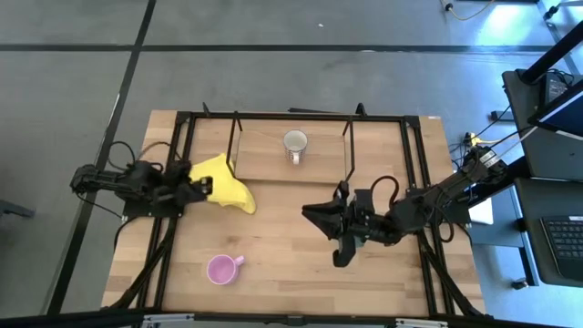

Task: Stack small to large cups/mugs on shelf
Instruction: Put the blue cup on the shelf

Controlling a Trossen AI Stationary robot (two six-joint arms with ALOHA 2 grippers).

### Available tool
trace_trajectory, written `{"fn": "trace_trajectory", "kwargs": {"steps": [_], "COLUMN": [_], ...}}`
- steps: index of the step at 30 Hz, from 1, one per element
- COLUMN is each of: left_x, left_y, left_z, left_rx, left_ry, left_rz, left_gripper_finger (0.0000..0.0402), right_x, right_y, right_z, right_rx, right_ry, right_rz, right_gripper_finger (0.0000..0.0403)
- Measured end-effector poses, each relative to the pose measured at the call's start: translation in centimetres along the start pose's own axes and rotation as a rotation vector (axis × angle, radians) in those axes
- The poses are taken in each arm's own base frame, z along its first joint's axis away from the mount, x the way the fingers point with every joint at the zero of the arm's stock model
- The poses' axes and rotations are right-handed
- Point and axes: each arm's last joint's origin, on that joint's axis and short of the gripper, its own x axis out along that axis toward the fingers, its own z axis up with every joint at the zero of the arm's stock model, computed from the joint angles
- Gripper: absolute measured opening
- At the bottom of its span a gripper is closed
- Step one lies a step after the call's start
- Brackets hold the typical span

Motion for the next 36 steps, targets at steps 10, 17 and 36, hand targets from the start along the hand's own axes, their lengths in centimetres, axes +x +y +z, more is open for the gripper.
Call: {"fn": "trace_trajectory", "kwargs": {"steps": [10, 17, 36], "left_x": [0.0, 6.5, 22.9], "left_y": [-3.3, -4.8, 4.5], "left_z": [2.3, 4.4, -2.7], "left_rx": [0.347, 0.265, 0.445], "left_ry": [-0.220, 0.160, 0.790], "left_rz": [-0.195, 0.237, 0.780], "left_gripper_finger": [0.0014, 0.0014, 0.0014], "right_x": [0.2, 0.4, -8.5], "right_y": [-0.3, -1.0, 8.5], "right_z": [0.2, 0.8, 7.2], "right_rx": [0.043, -0.078, -0.424], "right_ry": [-0.019, -0.054, 0.103], "right_rz": [-0.008, -0.122, -0.496], "right_gripper_finger": [0.0055, 0.0055, 0.0055]}}
